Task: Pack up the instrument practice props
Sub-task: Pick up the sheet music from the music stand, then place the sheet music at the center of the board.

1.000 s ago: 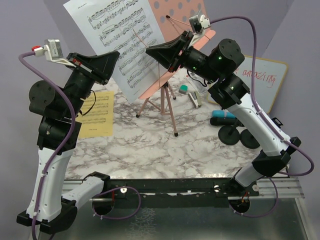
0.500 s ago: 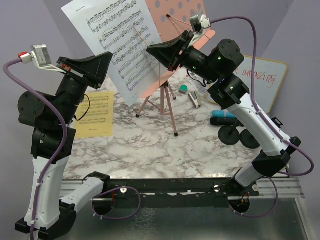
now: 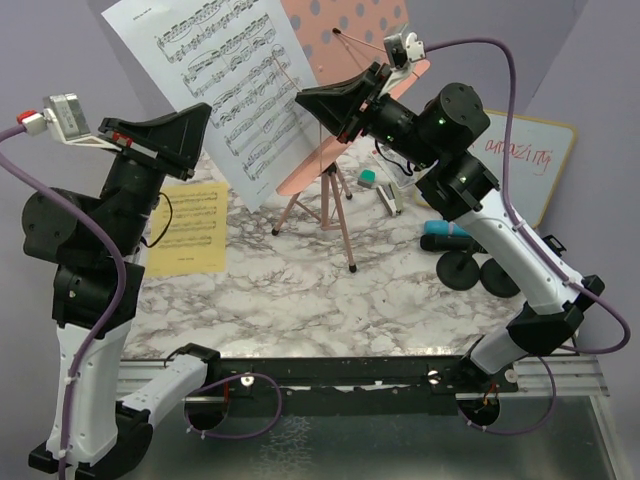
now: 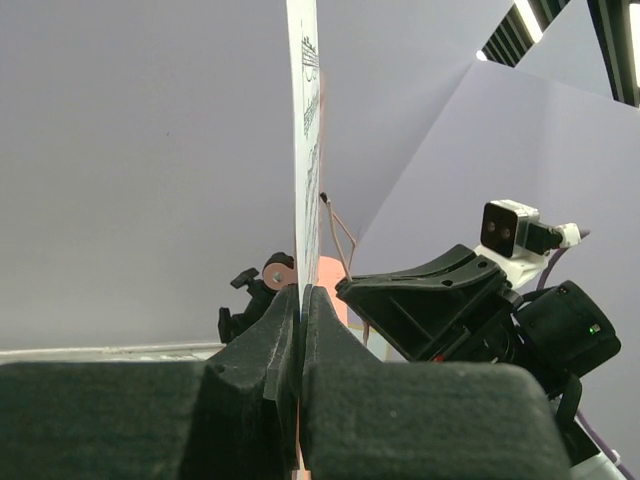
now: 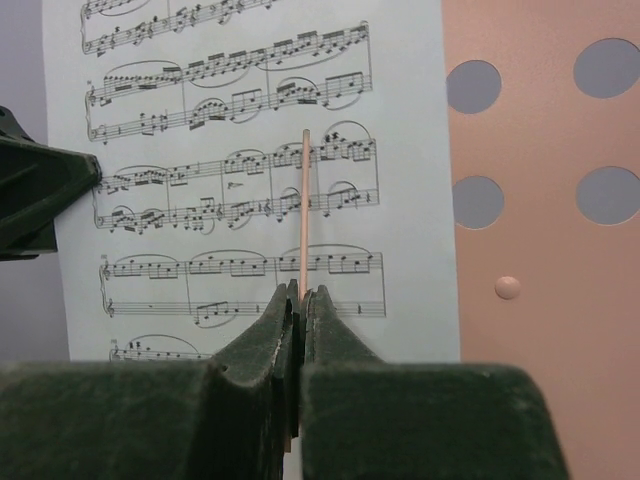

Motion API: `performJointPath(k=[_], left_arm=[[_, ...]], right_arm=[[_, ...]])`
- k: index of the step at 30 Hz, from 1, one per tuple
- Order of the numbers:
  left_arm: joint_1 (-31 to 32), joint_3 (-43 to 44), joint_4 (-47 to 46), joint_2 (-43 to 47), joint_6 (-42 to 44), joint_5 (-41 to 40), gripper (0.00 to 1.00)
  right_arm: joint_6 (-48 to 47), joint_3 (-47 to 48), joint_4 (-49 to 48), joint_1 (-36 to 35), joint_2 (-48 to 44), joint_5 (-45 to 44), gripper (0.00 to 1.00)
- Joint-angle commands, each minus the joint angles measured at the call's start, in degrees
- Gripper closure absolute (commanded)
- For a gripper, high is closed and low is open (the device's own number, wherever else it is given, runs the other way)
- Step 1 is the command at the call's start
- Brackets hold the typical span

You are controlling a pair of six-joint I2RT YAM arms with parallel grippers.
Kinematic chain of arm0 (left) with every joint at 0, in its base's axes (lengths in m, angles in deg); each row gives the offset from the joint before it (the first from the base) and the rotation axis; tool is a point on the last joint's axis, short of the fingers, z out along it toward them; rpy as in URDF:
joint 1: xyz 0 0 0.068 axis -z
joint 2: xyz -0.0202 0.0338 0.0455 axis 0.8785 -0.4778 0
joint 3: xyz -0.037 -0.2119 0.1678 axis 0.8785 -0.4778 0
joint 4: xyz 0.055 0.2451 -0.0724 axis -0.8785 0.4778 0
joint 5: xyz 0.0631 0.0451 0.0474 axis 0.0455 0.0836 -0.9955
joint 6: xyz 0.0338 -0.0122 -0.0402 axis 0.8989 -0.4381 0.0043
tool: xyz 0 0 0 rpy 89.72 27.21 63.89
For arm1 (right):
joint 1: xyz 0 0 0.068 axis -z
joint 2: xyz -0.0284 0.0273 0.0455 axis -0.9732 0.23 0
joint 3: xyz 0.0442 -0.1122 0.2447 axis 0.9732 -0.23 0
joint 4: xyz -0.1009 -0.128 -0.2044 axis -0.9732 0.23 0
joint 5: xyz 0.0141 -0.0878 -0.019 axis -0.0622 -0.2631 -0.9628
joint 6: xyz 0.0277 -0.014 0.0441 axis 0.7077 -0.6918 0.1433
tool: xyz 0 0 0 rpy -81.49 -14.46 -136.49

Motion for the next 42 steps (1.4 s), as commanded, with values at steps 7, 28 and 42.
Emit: performJointPath(k=[7, 28, 42], left_arm=[[-0.19, 4.83, 5.92, 2.62, 6.12, -6.69, 1.00], [-0.14, 8.48, 23.93, 9.93, 21.02, -29.44, 1.00], [-0.14, -2.63, 27.11, 8.92, 23.45, -32.24, 1.00]], right_arm=[[-2.83, -3.29, -2.34, 0.44, -2.53, -5.39, 1.00], [-4.87, -4.60, -0.21, 0.44, -1.58, -6.55, 0.96], [-6.69, -9.85, -3.26, 0.44, -6.43, -5.24, 0.49]])
